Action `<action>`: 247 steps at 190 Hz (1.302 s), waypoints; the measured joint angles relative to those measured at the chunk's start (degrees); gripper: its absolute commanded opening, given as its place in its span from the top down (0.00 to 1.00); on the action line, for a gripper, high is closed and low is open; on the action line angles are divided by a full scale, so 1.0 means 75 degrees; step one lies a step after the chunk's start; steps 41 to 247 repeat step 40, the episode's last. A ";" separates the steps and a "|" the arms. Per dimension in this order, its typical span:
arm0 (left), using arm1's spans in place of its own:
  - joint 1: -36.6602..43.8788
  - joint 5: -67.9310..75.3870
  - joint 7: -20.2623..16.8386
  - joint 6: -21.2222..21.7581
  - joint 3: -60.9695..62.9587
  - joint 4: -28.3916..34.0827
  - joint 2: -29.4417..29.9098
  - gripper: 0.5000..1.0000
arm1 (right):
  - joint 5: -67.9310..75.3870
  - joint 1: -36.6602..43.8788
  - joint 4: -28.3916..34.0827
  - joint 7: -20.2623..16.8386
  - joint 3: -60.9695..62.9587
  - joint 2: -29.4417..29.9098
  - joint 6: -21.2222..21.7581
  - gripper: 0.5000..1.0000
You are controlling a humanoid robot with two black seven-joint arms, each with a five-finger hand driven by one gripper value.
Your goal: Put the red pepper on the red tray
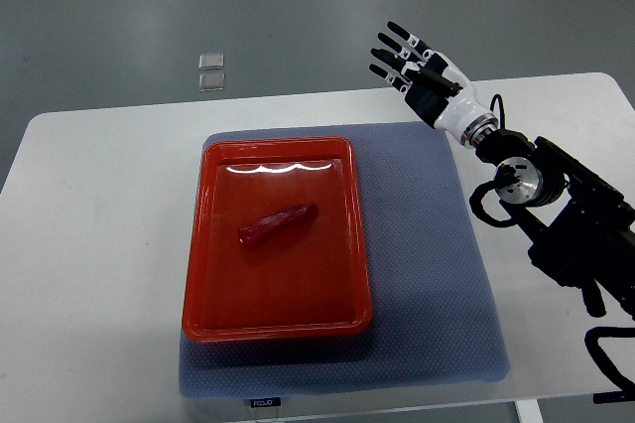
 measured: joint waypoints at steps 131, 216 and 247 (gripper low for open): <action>-0.0002 0.0000 0.0000 0.0000 0.0000 0.0002 0.0000 0.00 | 0.0623 -0.0465 -0.0069 0.0088 0.0155 0.0068 -0.0011 0.21; -0.0002 0.0000 0.0000 0.0000 0.0000 0.0002 0.0000 0.00 | 0.0623 -0.0465 -0.0069 0.0088 0.0155 0.0068 -0.0011 0.21; -0.0002 0.0000 0.0000 0.0000 0.0000 0.0002 0.0000 0.00 | 0.0623 -0.0465 -0.0069 0.0088 0.0155 0.0068 -0.0011 0.21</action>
